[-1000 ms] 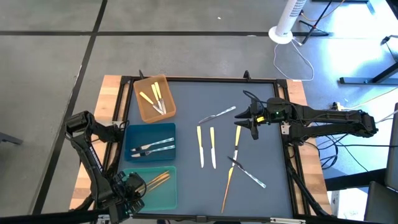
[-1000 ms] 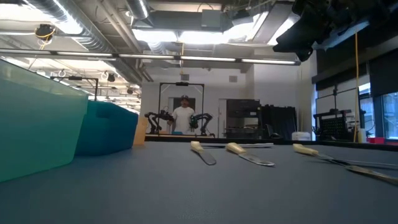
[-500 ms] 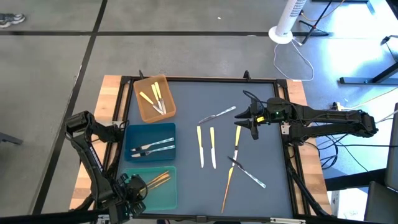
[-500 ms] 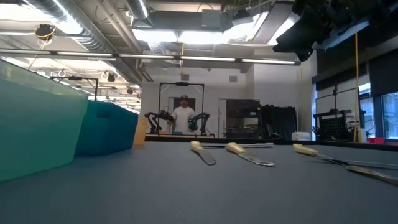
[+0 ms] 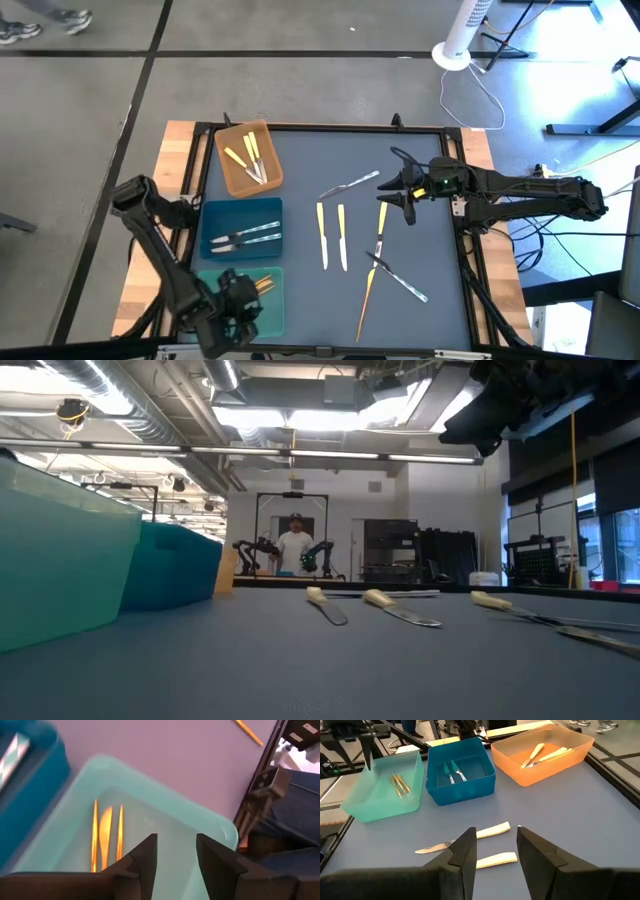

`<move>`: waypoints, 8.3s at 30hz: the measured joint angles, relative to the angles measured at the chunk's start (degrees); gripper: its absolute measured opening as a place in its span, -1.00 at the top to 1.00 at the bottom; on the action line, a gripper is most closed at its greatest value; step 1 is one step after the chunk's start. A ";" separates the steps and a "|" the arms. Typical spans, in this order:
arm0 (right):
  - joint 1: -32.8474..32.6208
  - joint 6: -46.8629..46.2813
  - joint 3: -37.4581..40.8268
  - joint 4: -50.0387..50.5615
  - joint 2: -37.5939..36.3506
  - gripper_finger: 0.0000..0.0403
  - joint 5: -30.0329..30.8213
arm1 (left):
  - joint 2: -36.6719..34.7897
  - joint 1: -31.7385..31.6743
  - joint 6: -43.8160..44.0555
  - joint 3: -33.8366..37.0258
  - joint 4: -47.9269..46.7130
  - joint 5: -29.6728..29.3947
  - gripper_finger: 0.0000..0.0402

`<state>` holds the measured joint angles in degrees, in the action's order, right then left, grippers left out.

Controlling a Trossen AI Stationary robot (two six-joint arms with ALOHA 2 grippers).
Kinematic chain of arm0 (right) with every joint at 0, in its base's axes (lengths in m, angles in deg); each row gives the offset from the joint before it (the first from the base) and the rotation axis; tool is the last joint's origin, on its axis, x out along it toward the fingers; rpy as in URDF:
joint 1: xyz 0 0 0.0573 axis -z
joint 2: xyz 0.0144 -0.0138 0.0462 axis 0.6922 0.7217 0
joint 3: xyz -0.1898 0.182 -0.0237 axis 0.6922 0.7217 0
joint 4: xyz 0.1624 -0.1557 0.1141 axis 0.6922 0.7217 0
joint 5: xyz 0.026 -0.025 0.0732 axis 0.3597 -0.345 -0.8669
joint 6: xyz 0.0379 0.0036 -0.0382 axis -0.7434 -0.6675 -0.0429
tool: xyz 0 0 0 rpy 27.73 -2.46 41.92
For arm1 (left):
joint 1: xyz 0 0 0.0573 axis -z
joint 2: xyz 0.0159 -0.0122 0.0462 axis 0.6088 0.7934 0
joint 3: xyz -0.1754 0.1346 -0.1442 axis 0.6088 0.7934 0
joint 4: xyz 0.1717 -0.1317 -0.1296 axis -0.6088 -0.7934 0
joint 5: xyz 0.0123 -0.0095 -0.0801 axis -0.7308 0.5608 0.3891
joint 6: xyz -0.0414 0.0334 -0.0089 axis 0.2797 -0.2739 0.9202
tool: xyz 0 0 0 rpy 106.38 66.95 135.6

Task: Sort silverware by color (type)
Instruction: Put the white-green knife into the blue bin

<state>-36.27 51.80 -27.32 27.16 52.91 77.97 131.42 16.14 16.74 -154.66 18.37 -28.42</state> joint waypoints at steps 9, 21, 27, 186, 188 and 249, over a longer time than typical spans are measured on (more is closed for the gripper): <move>0.00 1.47 -1.04 2.14 0.00 0.36 -2.47 | 0.00 -9.90 -20.96 0.02 4.86 0.42 0.35; -1.51 4.29 -10.86 18.12 -0.01 0.36 -6.03 | 0.00 -20.41 -39.08 0.00 10.83 0.56 0.35; -7.27 -1.14 -12.26 20.13 -0.04 0.36 -6.06 | 0.00 -25.07 -46.00 0.02 13.27 0.46 0.35; -49.32 -58.33 -16.37 23.28 44.76 0.99 27.65 | -9.23 -37.96 -73.71 -0.03 19.86 1.77 0.35; -48.24 -55.84 -16.37 23.15 44.76 0.99 27.67 | -9.62 -37.83 -73.77 -0.03 19.74 1.75 0.35; -11.26 19.21 -69.22 22.21 67.25 1.00 7.48 | -48.78 -37.71 -78.14 21.45 20.50 -2.80 0.35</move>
<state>-47.53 71.00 -96.54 49.37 120.16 85.46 82.64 -21.58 -61.40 -133.22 38.86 -31.22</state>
